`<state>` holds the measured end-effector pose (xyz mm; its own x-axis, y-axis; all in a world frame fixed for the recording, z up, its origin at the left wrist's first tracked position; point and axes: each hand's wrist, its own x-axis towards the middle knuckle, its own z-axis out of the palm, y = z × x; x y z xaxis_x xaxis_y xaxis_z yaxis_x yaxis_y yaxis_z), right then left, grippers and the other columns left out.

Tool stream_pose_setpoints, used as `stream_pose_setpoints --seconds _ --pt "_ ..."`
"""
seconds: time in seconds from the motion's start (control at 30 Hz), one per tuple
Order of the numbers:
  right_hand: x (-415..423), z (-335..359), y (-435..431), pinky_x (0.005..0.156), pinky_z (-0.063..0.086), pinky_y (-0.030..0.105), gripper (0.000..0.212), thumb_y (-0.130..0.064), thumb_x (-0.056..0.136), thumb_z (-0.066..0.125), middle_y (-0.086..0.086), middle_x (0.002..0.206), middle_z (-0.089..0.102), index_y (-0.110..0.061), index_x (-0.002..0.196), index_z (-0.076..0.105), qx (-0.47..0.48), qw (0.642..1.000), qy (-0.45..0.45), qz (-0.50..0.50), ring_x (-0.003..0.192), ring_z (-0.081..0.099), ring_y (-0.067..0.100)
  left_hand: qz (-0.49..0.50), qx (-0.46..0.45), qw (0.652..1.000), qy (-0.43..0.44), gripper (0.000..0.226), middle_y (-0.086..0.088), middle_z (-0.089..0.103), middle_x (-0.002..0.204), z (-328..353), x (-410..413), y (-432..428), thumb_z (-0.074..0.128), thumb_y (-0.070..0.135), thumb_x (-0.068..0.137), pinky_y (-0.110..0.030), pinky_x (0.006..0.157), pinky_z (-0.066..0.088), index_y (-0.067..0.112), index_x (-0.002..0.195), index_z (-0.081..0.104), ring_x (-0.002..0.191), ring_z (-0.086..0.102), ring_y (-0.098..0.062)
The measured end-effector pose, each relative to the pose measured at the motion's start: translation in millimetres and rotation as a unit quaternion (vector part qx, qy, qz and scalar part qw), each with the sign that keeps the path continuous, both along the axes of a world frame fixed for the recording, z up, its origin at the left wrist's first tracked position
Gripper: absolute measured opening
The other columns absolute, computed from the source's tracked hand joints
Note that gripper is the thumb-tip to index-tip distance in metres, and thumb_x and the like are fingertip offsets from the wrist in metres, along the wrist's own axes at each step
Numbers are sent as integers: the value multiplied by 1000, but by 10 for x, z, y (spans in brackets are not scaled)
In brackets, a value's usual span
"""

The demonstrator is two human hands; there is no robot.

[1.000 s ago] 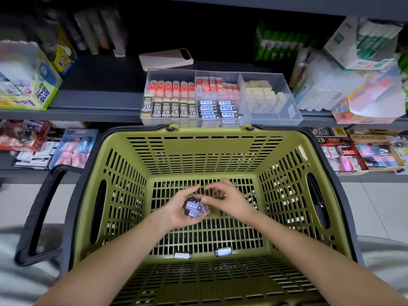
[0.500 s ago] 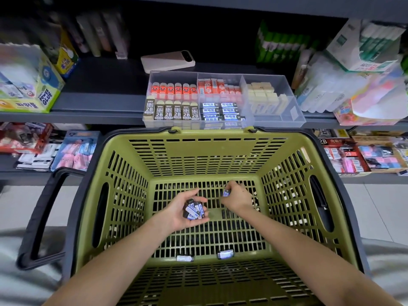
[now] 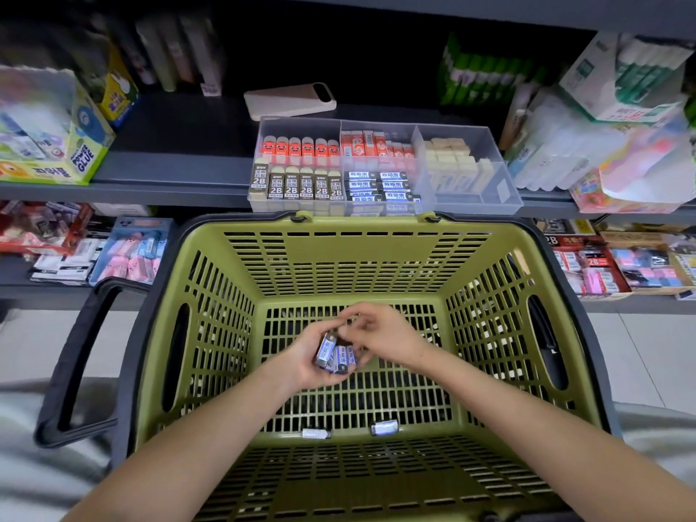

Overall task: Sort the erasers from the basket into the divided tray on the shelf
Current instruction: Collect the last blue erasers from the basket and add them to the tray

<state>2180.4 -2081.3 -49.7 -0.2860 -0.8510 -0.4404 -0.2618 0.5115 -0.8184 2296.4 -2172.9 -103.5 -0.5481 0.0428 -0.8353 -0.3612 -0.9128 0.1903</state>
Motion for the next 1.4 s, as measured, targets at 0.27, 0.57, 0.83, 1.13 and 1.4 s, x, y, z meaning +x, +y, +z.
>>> stream_pose_setpoints --seconds 0.27,0.57,0.83,1.13,1.4 --pt "20 -412 564 97 46 32 24 -22 82 69 0 108 67 -13 104 66 276 921 109 253 100 63 16 -19 -57 998 -8 27 -17 65 69 242 47 -99 68 27 70 -23 37 48 0 71 69 58 66 -28" --pt "228 -704 605 97 44 30 28 -21 84 67 6 113 65 -5 106 64 322 884 149 303 110 58 20 38 -69 996 43 24 -14 67 66 884 65 -277 66 25 65 -18 34 42 3 58 72 60 68 -29" --pt "621 -563 270 77 45 21 17 -16 84 67 -2 93 64 -9 99 63 171 958 28 229 82 58 9 115 -84 986 83 21 -13 67 66 1248 293 -410 67 24 64 -18 36 41 4 60 72 64 69 -30" --pt "945 -815 164 90 47 28 36 -22 83 68 8 117 60 -8 114 57 155 914 193 322 109 57 24 127 -88 985 81 19 -13 66 65 1273 307 -355 66 21 63 -18 36 42 3 59 71 62 68 -30" --pt "556 -478 139 85 54 32 27 -15 79 72 5 98 68 -5 103 66 128 974 -20 185 84 64 14 50 -162 984 49 32 -9 63 61 1242 302 -383 61 24 81 -15 39 42 8 54 70 60 68 -25"
